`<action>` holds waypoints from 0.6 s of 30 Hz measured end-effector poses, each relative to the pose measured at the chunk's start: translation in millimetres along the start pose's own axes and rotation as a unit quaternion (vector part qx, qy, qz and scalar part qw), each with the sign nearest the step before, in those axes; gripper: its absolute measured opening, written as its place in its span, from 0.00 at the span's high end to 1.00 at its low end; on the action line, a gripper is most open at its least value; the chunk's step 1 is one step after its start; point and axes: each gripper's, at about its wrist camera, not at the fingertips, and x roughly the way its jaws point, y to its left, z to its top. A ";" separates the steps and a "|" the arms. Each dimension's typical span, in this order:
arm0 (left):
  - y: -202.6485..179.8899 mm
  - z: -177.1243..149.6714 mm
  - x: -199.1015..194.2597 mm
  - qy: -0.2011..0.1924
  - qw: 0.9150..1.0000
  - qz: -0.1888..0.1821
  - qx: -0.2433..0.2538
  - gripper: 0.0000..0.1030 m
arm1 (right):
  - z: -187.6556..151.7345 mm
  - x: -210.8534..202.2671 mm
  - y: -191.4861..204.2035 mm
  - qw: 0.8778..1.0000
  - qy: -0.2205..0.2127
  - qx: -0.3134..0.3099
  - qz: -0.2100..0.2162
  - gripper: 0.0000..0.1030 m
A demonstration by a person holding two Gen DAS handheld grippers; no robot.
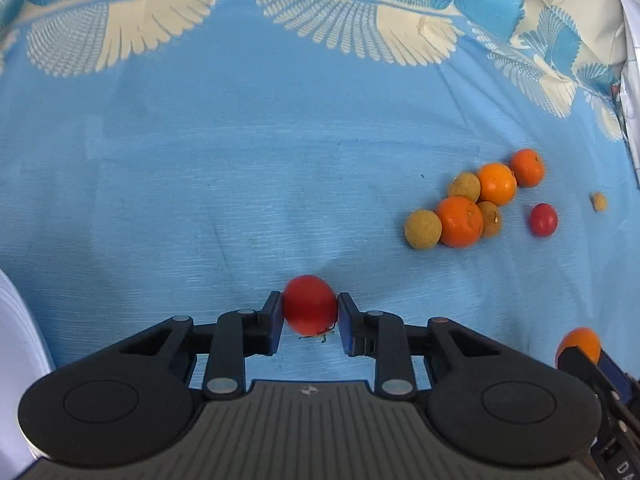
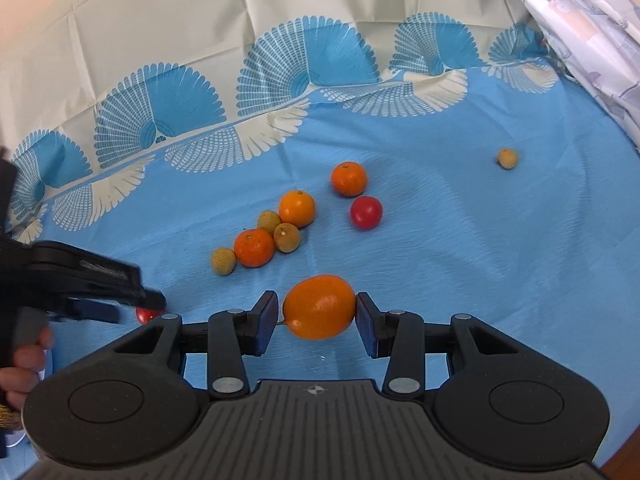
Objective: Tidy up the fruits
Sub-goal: 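Carry the tomato in the left tool toward the plate while the right tool carries the tangerine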
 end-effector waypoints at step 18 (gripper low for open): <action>152.7 -82.0 -145.9 -0.065 0.990 0.081 -0.100 0.70 | -26.3 -18.7 77.8 0.993 -0.020 -0.099 -0.061 0.62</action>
